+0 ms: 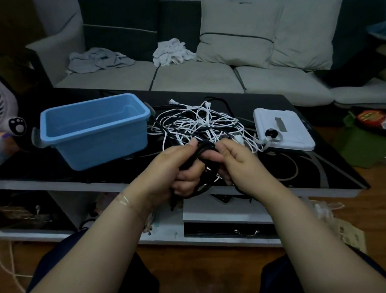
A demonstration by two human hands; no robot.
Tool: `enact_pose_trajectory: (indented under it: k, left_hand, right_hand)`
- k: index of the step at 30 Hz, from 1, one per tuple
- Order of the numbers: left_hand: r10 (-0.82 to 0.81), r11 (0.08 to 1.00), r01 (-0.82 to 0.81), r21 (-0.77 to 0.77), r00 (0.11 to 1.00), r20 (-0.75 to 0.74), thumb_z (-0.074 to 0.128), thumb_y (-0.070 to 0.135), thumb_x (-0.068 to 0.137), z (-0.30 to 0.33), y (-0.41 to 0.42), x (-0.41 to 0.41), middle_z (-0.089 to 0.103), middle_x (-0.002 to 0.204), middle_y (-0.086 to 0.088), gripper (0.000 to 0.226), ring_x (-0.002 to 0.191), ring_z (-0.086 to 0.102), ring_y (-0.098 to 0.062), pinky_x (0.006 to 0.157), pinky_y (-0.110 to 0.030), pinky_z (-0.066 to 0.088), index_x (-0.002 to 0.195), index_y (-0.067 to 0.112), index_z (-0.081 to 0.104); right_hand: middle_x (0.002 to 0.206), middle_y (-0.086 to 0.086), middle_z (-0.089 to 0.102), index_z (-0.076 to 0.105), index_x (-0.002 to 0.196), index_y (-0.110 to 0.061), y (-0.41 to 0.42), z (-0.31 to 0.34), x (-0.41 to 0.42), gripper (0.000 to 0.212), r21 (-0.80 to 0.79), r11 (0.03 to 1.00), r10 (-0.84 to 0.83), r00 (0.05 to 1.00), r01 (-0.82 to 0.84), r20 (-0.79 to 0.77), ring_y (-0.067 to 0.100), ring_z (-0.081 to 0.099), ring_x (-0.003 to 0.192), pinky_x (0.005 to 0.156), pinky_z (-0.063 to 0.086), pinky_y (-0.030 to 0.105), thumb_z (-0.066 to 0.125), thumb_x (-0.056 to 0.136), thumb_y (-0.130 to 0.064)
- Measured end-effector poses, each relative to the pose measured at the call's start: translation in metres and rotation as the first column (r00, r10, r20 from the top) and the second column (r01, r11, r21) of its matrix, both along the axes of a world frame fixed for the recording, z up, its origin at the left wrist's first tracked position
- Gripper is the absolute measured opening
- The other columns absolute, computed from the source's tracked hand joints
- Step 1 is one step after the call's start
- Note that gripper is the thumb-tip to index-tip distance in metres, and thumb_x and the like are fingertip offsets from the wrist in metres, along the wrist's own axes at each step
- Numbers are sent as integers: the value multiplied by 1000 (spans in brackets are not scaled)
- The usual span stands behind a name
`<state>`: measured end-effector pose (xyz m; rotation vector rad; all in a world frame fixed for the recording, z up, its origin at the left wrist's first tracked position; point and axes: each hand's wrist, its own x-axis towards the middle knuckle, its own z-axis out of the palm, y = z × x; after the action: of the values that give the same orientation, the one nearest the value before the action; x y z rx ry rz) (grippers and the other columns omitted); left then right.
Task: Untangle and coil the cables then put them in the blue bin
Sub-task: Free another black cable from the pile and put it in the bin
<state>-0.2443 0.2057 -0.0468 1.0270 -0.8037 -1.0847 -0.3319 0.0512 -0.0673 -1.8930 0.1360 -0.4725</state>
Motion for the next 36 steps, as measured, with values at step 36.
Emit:
enact_pose_trajectory:
  k: [36]
  left_hand:
    - [791, 604, -753, -263, 526, 311, 27, 28, 107, -5, 0, 26, 69, 79, 13, 32, 43, 37, -6, 43, -18, 34, 131, 15, 42]
  right_hand:
    - [92, -1, 70, 51, 123, -29, 55, -9, -8, 29, -653, 756, -81, 986, -35, -146, 18, 65, 87, 68, 48, 35, 53, 95, -38]
